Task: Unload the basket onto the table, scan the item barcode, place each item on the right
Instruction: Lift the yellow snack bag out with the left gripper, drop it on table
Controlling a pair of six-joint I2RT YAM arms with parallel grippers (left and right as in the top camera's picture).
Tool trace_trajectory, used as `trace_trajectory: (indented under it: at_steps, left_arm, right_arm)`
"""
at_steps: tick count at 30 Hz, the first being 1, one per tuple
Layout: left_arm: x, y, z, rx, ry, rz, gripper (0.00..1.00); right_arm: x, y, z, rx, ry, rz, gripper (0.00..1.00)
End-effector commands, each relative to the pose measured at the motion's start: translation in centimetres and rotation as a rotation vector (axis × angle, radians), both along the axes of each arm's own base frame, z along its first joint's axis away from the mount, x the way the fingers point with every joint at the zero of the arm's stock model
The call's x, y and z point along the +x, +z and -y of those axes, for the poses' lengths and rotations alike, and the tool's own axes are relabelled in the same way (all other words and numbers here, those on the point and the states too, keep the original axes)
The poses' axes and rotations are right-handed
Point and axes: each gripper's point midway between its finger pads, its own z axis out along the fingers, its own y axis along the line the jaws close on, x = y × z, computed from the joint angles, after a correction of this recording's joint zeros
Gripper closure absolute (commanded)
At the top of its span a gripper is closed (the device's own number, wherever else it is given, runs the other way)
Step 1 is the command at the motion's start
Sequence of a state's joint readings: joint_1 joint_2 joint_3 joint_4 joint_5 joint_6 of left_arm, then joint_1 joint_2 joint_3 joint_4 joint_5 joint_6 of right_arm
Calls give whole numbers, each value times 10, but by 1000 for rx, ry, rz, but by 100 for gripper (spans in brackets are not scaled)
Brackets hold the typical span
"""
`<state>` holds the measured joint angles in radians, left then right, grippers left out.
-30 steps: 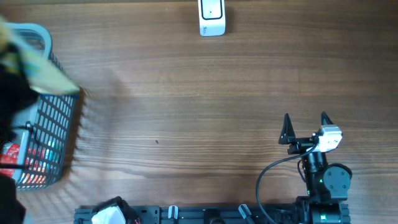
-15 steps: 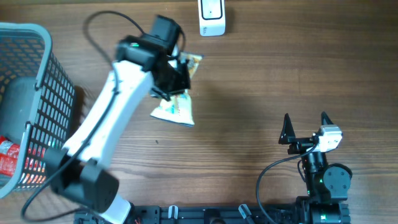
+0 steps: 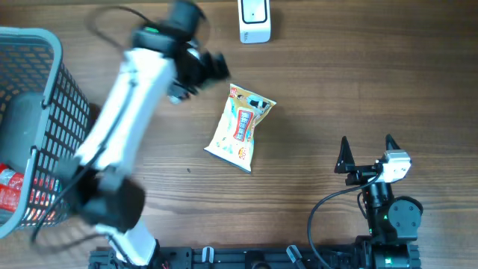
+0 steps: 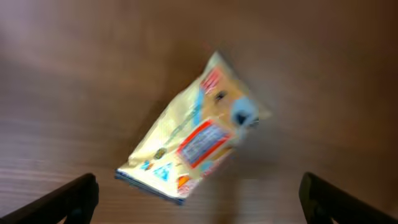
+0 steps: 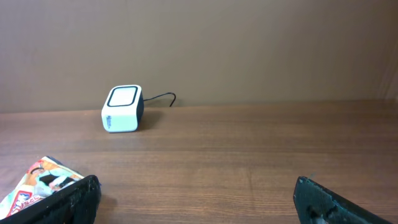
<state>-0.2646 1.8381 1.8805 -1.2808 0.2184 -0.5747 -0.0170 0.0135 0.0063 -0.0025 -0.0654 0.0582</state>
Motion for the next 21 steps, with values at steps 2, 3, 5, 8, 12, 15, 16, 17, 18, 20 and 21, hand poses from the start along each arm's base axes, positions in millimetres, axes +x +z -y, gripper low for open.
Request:
trace_trajectory:
  at_steps: [2, 3, 5, 8, 12, 15, 16, 17, 18, 20, 21]
  left_arm:
    - [-31, 173, -77, -107, 172, 452, 0]
    - [-42, 193, -104, -80, 246, 523, 0]
    - [-78, 222, -186, 46, 530, 625, 0]
    - [-142, 222, -288, 190, 956, 595, 0]
    - [-186, 170, -373, 197, 1408, 347, 0]
    - [-189, 107, -411, 252, 1479, 61, 0]
    - [-195, 89, -419, 298, 1490, -44, 0]
    - [-200, 77, -424, 334, 1493, -111, 0]
    - [-208, 61, -431, 384, 1491, -217, 0]
    - [-203, 39, -438, 384, 1474, -298, 0]
    - [-201, 29, -441, 383, 1467, -330, 0]
  right_arm:
    - [0, 2, 3, -4, -18, 8, 0]
    - [0, 2, 3, -4, -18, 8, 0]
    - [0, 2, 3, -4, -18, 8, 0]
    - [0, 2, 3, -4, -18, 8, 0]
    - [0, 2, 3, -4, -18, 8, 0]
    - [0, 2, 3, -4, -18, 8, 0]
    - [0, 2, 3, -4, -18, 8, 0]
    - [0, 2, 3, -4, -18, 8, 0]
    - [0, 2, 3, -4, -18, 8, 0]
    - [0, 2, 3, -4, -18, 8, 0]
    - [0, 2, 3, -4, -18, 8, 0]
